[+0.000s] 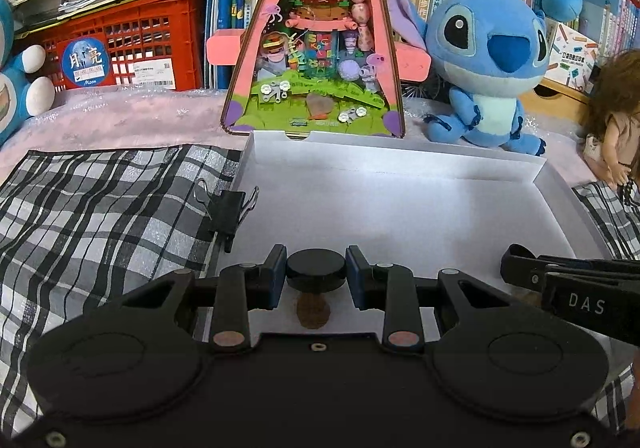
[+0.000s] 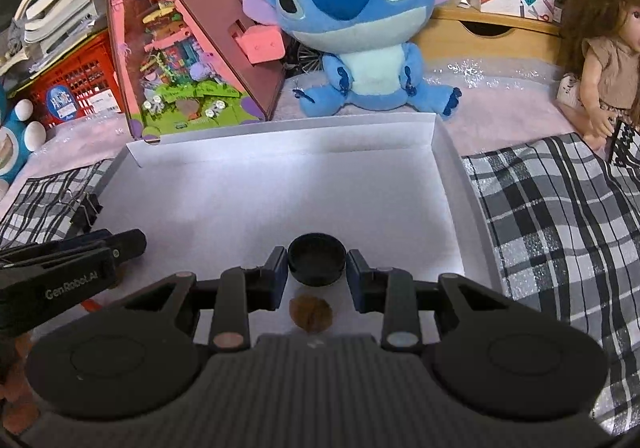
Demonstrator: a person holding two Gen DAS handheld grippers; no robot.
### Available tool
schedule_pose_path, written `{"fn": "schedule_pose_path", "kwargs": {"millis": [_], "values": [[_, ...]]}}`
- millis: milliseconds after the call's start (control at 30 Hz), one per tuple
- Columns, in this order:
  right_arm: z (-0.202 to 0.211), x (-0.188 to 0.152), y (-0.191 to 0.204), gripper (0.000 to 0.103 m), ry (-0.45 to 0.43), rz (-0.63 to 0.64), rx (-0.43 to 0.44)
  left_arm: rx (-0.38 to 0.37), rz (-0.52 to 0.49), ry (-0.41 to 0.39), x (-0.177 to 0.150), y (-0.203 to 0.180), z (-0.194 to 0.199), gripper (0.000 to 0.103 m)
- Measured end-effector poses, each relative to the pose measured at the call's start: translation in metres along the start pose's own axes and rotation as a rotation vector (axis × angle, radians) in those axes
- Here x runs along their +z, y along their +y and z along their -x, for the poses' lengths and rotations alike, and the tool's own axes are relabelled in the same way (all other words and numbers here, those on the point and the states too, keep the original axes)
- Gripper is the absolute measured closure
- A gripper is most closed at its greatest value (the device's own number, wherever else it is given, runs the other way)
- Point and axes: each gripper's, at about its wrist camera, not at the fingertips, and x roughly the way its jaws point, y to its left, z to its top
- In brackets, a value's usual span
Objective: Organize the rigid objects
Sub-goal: 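Carry both black caps into the white tray and open both grippers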
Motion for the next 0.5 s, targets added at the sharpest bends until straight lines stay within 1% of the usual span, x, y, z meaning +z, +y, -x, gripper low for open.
{"fn": "schedule_pose_path", "kwargs": {"millis": [233,333,367,400,433,467,500], "values": [[0.000,-0.001,-0.001,0.062,-0.002,0.007,0.000,0.011,-0.009,-0.004,-0.002,-0.001,-0.001,0.073],[0.001,-0.001,-0.003,0.061,-0.014,0.000,0.004,0.010,-0.003,0.010,-0.002,0.000,0.000,0.073],[0.003,-0.002,-0.004,0.049,-0.027,-0.004,0.008,0.009,-0.001,0.002,-0.002,0.002,0.003,0.072],[0.006,-0.003,-0.004,0.046,-0.038,-0.007,0.011,0.007,-0.002,-0.011,-0.002,0.003,0.007,0.068],[0.008,-0.003,-0.005,0.041,-0.049,-0.010,0.021,0.007,-0.006,-0.022,-0.002,0.004,0.011,0.062],[0.011,-0.004,-0.006,0.037,-0.060,-0.011,0.025,0.006,-0.010,-0.033,-0.002,0.005,0.015,0.060],[0.014,-0.005,-0.006,0.036,-0.070,-0.010,0.025,0.001,-0.017,-0.045,-0.002,0.005,0.021,0.058]]}}
